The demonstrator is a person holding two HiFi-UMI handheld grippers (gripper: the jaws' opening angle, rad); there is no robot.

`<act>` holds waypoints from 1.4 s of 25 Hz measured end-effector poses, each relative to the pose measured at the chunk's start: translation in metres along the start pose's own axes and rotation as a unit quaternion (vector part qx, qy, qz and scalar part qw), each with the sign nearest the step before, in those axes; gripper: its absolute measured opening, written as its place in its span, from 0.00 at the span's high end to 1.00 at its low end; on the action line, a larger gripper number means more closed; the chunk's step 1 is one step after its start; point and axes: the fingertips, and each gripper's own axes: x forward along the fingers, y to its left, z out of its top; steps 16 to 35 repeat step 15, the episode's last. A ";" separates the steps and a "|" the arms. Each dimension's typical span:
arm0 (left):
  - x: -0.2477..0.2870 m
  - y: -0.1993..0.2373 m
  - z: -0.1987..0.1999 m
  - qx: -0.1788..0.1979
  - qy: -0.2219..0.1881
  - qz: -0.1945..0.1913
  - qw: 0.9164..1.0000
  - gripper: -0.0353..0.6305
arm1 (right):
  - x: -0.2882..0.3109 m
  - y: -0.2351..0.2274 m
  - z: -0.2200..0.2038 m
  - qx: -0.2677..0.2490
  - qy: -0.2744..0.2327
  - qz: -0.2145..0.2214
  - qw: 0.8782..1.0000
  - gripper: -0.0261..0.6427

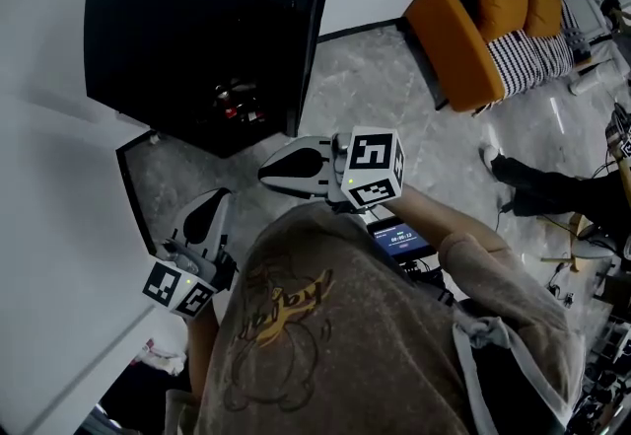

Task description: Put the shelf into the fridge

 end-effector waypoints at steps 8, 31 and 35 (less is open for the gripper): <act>-0.003 0.000 -0.010 -0.003 0.013 -0.011 1.000 0.94 | 0.009 0.006 -0.003 -0.006 0.011 0.000 1.000 0.93; 0.001 -0.015 -0.036 0.015 0.099 -0.063 0.993 0.93 | 0.013 0.001 0.000 -0.008 0.014 -0.005 1.000 0.93; 0.001 -0.015 -0.036 0.015 0.099 -0.063 0.993 0.93 | 0.013 0.001 0.000 -0.008 0.014 -0.005 1.000 0.93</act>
